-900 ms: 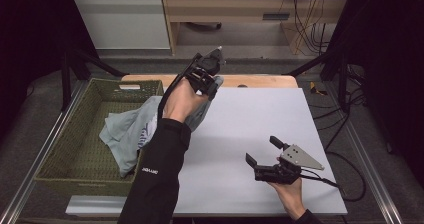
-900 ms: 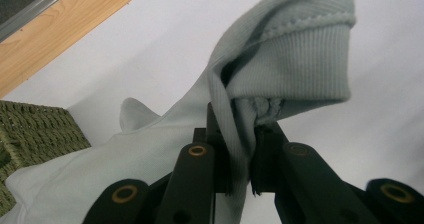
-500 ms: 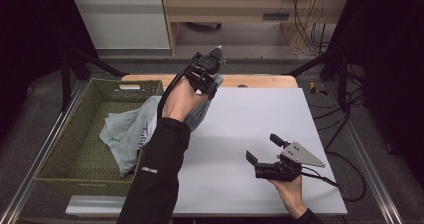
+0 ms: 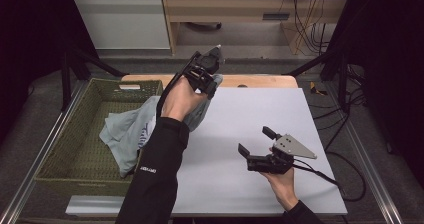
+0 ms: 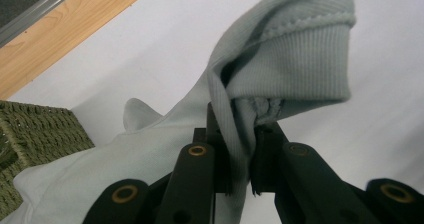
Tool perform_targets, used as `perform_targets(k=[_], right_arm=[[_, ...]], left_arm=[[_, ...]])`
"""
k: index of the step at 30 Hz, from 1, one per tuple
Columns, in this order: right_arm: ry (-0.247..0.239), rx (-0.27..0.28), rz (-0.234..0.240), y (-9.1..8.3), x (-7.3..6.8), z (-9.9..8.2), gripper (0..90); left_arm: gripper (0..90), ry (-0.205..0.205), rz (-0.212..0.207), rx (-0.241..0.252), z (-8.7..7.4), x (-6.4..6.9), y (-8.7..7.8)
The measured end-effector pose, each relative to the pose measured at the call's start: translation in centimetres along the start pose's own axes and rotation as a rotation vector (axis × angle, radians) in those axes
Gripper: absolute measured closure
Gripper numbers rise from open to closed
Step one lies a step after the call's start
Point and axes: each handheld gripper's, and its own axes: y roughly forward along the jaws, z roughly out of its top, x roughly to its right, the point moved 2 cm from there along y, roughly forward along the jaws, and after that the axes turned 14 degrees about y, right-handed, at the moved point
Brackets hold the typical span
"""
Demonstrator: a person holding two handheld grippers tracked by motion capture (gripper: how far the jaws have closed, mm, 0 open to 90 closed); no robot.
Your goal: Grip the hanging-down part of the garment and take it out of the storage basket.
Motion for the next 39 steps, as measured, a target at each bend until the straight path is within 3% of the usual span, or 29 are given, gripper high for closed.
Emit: perform_targets(k=[7,8,10,18,39], right_arm=[[0.004,-0.003,0.014,2.1,-1.1,0.3,0.3],[-0.026,-0.003,0.015,2.4,-1.1,0.3,0.3],[-0.004,-0.015,0.020,3.4,-1.7,0.3,0.3],[-0.016,-0.023,0.046,5.8,-2.9,0.3,0.3],[-0.040,-0.072,0.111,11.1,-5.2,-0.8,0.8]], left_arm=[[80.7,-0.001,-0.001,0.006,-0.1,-0.1,-0.2],[80.7,-0.001,-0.004,0.005,-0.1,-0.2,-0.2],[80.7,0.000,-0.005,0.006,-0.2,-0.2,-0.3],[80.7,-0.003,-0.006,0.009,-0.4,-0.4,-0.5],[80.7,0.000,0.001,0.013,-0.4,-0.5,-1.0]])
